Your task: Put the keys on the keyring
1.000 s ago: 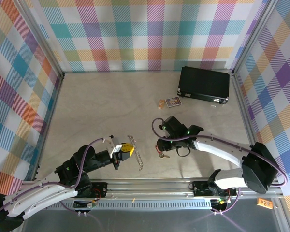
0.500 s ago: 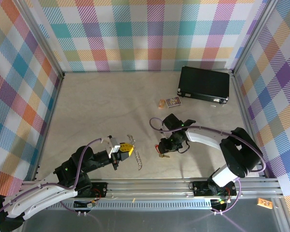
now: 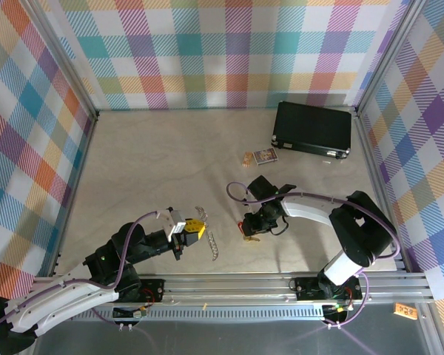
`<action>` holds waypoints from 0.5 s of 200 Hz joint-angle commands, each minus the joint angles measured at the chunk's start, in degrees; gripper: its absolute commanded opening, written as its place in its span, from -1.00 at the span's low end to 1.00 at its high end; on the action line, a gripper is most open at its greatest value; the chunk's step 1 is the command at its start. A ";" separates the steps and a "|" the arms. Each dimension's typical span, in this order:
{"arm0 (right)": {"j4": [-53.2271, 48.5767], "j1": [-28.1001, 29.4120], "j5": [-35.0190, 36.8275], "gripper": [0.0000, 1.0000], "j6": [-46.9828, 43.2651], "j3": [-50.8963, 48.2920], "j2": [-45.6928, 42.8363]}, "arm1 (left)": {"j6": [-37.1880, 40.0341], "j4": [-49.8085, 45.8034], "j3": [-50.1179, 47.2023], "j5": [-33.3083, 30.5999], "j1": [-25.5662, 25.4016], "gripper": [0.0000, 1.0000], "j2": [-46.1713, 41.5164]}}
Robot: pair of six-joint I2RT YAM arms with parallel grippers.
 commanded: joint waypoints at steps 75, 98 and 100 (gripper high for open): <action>1.03 -0.54 -1.37 -0.80 -1.12 -0.96 0.61 | -0.40 3.31 -0.24 0.60 -0.31 -1.00 -0.03; 0.97 -0.72 -1.35 -0.82 -1.33 -1.04 0.48 | -0.39 3.37 -0.24 0.55 -0.32 -1.00 0.13; 0.97 -0.72 -1.35 -0.82 -1.34 -1.00 0.51 | -0.35 3.30 -0.24 0.54 -0.31 -1.00 0.12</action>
